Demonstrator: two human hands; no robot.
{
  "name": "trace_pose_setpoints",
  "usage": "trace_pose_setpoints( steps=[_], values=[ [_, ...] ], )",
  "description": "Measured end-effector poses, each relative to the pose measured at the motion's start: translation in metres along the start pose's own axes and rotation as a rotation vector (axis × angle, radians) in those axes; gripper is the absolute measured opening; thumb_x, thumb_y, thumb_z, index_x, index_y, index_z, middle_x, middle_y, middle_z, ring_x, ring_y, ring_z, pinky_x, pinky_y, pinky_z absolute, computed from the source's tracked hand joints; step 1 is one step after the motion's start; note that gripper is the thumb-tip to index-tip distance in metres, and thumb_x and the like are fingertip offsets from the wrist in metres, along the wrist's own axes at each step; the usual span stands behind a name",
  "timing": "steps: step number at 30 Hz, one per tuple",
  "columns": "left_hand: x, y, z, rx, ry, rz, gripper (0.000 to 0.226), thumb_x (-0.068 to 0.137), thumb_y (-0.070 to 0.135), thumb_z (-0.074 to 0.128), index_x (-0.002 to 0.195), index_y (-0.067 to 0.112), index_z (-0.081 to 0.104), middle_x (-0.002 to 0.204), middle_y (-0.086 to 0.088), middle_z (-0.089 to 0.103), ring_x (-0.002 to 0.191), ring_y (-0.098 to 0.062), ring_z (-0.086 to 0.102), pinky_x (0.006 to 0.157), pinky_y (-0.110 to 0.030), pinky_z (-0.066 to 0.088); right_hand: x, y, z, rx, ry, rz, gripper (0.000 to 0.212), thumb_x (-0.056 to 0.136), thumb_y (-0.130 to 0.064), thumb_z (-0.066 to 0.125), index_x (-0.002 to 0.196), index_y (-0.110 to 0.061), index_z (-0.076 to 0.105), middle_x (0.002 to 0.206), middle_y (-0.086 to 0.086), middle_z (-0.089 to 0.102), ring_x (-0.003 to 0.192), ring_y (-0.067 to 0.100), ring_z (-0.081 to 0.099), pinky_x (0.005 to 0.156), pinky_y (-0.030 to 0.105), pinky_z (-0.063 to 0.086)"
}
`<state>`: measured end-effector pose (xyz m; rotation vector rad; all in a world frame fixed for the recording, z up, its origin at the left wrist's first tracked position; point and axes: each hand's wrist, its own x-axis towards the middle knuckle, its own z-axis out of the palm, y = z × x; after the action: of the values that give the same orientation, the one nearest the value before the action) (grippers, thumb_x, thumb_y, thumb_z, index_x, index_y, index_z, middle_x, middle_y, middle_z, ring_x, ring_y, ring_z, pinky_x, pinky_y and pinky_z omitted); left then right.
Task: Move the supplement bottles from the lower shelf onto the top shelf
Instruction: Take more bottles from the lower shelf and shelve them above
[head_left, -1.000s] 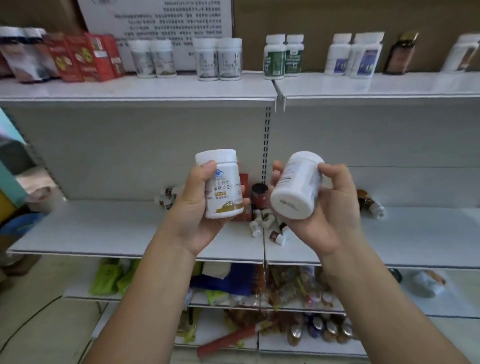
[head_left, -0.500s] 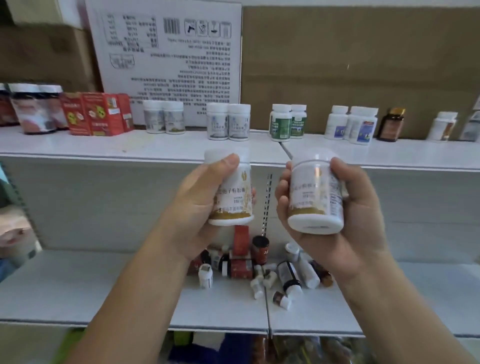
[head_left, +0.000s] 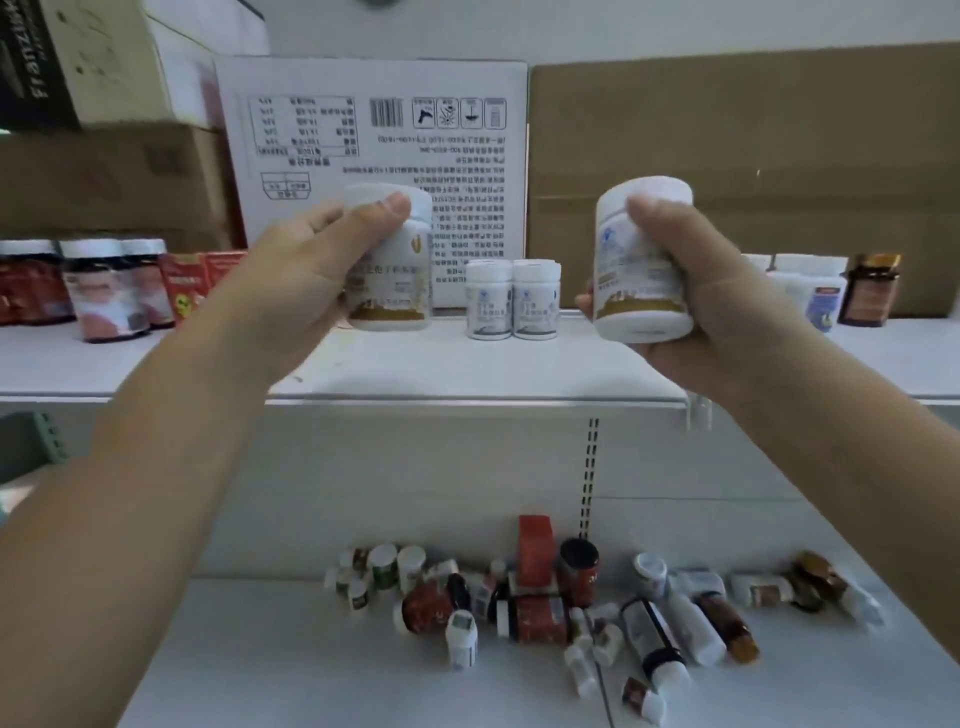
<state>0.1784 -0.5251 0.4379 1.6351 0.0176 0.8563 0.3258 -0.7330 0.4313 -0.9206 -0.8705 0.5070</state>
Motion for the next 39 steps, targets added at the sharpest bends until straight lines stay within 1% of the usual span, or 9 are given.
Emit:
trace_pose_setpoints(
  steps=[3,5,9,13,15,20,25,32,39],
  values=[
    [0.031,-0.001,-0.033,0.197,0.027,-0.036,0.051,0.063,0.045,0.076,0.104,0.016,0.068,0.103,0.001,0.077,0.098,-0.015,0.072,0.087,-0.037,0.055,0.038,0.013,0.017,-0.177,-0.096,-0.014,0.032,0.079,-0.022,0.069,0.105,-0.005,0.060,0.088,0.008,0.074,0.083,0.023,0.071,0.073,0.035,0.059],
    [0.051,-0.007,-0.051,0.308,0.027,-0.068,0.035,0.075,0.037,0.075,0.102,0.016,0.070,0.099,0.002,0.077,0.094,-0.015,0.072,0.087,-0.036,0.055,0.069,0.029,0.029,-0.328,-0.079,-0.007,0.039,0.080,-0.018,0.074,0.114,-0.003,0.062,0.107,0.014,0.072,0.096,0.027,0.070,0.079,0.042,0.059],
    [0.087,-0.027,-0.081,0.636,0.046,-0.147,0.027,0.082,0.033,0.079,0.102,0.020,0.069,0.101,-0.004,0.074,0.096,-0.020,0.071,0.087,-0.039,0.057,0.127,0.071,0.058,-0.557,-0.037,0.070,0.026,0.080,-0.014,0.075,0.104,-0.009,0.066,0.105,0.008,0.073,0.098,0.022,0.070,0.094,0.046,0.053],
    [0.114,-0.049,-0.100,0.787,0.016,-0.202,0.015,0.088,0.028,0.073,0.098,0.018,0.068,0.097,-0.006,0.074,0.088,-0.020,0.071,0.073,-0.034,0.059,0.170,0.106,0.083,-0.736,0.018,0.143,0.041,0.074,-0.021,0.080,0.105,-0.016,0.053,0.107,0.007,0.065,0.102,0.024,0.065,0.093,0.047,0.054],
    [0.124,-0.060,-0.107,0.800,0.012,-0.223,0.015,0.091,0.029,0.070,0.098,0.016,0.067,0.096,-0.007,0.073,0.083,-0.020,0.070,0.066,-0.032,0.059,0.183,0.117,0.088,-0.779,0.038,0.175,0.040,0.078,-0.023,0.077,0.108,-0.017,0.052,0.108,0.007,0.065,0.103,0.025,0.064,0.092,0.048,0.054],
    [0.136,-0.083,-0.122,0.709,0.018,-0.305,0.012,0.094,0.030,0.067,0.100,0.020,0.067,0.106,-0.006,0.071,0.099,-0.024,0.068,0.078,-0.044,0.062,0.203,0.136,0.086,-0.839,0.145,0.161,0.040,0.082,-0.026,0.076,0.114,-0.012,0.055,0.108,0.007,0.066,0.102,0.024,0.064,0.083,0.039,0.056],
    [0.138,-0.091,-0.127,0.686,0.071,-0.272,0.008,0.092,0.030,0.069,0.094,0.023,0.065,0.102,-0.004,0.071,0.098,-0.023,0.068,0.081,-0.046,0.061,0.203,0.153,0.077,-0.872,0.164,0.079,0.055,0.079,-0.028,0.078,0.122,-0.018,0.046,0.113,0.003,0.062,0.105,0.020,0.062,0.095,0.041,0.052],
    [0.134,-0.097,-0.128,0.672,0.069,-0.223,0.019,0.081,0.036,0.075,0.096,0.025,0.069,0.096,0.003,0.076,0.093,-0.018,0.072,0.087,-0.048,0.059,0.202,0.157,0.075,-0.937,0.153,0.056,0.064,0.076,-0.023,0.080,0.129,-0.020,0.044,0.113,0.001,0.063,0.103,0.018,0.063,0.095,0.042,0.052],
    [0.127,-0.099,-0.125,0.737,0.039,-0.191,0.030,0.086,0.010,0.073,0.099,0.036,0.064,0.095,0.014,0.071,0.093,-0.009,0.067,0.091,-0.036,0.055,0.198,0.154,0.074,-1.016,0.105,0.075,0.062,0.081,-0.024,0.076,0.131,-0.018,0.041,0.110,-0.003,0.063,0.100,0.014,0.062,0.089,0.032,0.051]
  ],
)
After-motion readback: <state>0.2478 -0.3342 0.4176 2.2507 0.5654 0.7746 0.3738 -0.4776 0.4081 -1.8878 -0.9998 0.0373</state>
